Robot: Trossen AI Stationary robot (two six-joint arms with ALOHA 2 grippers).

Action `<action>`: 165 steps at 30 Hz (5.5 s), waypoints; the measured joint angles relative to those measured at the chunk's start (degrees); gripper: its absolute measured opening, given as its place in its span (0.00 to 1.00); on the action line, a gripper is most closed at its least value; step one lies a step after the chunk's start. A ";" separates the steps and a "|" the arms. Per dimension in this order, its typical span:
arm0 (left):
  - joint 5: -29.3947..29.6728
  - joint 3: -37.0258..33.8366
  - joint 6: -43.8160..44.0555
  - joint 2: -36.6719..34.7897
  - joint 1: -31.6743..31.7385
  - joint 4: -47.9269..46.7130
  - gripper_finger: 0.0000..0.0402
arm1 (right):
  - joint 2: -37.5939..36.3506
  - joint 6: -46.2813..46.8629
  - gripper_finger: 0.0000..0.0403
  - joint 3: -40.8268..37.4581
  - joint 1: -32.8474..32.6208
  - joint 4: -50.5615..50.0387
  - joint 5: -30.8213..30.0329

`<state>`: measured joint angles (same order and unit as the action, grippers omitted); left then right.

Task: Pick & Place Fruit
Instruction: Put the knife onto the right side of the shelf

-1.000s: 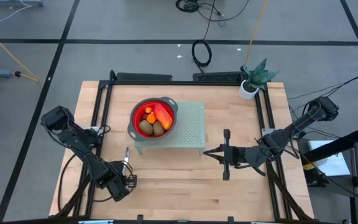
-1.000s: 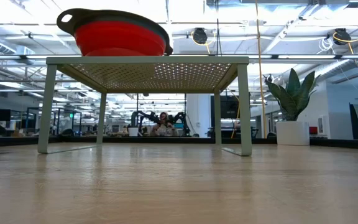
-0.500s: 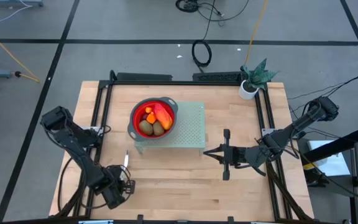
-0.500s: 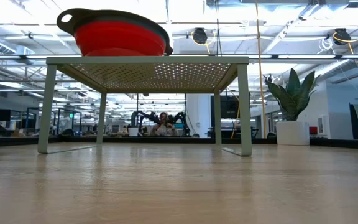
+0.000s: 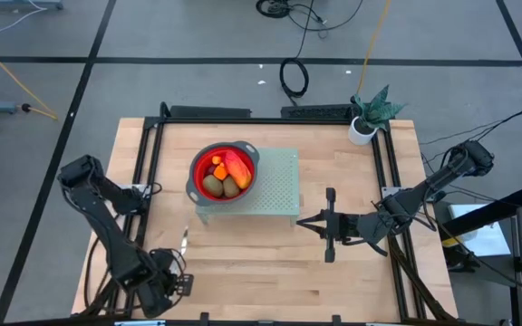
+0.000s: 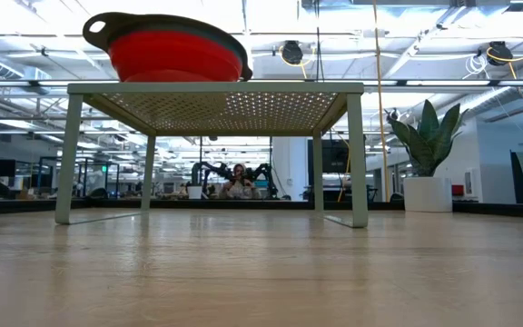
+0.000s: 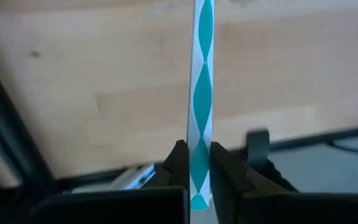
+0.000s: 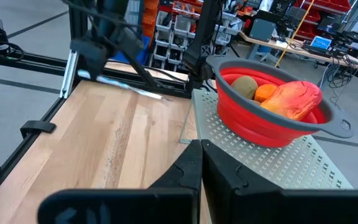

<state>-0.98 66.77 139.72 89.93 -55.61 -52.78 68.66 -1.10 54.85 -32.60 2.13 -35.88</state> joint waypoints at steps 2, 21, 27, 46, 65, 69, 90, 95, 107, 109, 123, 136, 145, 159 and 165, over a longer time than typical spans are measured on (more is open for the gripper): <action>-0.32 1.94 0.00 -0.02 -0.64 -1.36 0.04 | 0.00 0.00 0.00 0.00 0.00 0.00 0.00; -0.18 7.94 -9.40 -0.04 -2.40 -0.27 0.06 | 0.00 -0.01 0.00 0.00 -0.01 4.57 0.15; 4.70 7.94 -15.90 -0.04 -0.30 4.29 0.06 | 0.00 0.39 0.00 0.00 -0.09 6.68 0.17; 10.11 7.97 -43.52 -0.04 13.43 22.27 0.06 | 0.00 0.42 0.00 0.00 -0.11 6.69 0.22; 12.32 8.01 -58.33 -0.04 23.62 33.98 0.06 | 0.11 5.56 0.00 0.00 0.39 5.73 10.64; 13.39 8.03 -63.08 -0.04 26.05 36.17 0.06 | 0.11 5.36 0.00 0.00 0.35 6.20 10.62; 25.07 8.03 -84.70 -0.04 36.80 42.99 0.06 | 0.13 22.03 0.33 0.00 4.64 7.59 4.15; 28.02 8.03 -89.06 -0.04 37.79 44.38 0.06 | 0.15 22.65 0.48 0.00 8.20 10.20 4.17; 32.55 8.03 -98.87 -0.02 40.35 46.38 0.06 | 1.23 22.79 0.54 0.00 14.64 17.38 3.91; 32.55 8.03 -100.61 -0.02 40.65 47.79 0.06 | 2.17 22.77 0.54 0.00 15.40 18.89 3.98; 32.00 8.03 -102.56 -0.02 41.35 48.26 0.06 | 6.11 19.98 0.52 -0.02 17.82 25.27 -0.48; 32.55 11.70 -103.41 -0.02 41.78 43.10 0.06 | 6.10 19.43 0.49 0.02 20.24 28.18 -0.01; 32.55 11.70 -103.21 -0.02 42.20 43.04 0.06 | 6.08 18.13 0.18 0.00 20.24 29.94 0.75; 32.08 11.71 -103.00 0.00 42.34 43.06 0.06 | 6.43 18.50 0.04 0.02 20.68 31.07 4.05; 31.93 11.72 -103.17 -0.01 42.11 43.26 0.06 | 6.45 18.43 0.03 0.00 20.59 31.69 4.17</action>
<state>30.95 78.49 36.55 89.93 -13.50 -9.52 75.11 17.32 54.85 -12.01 33.82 -31.70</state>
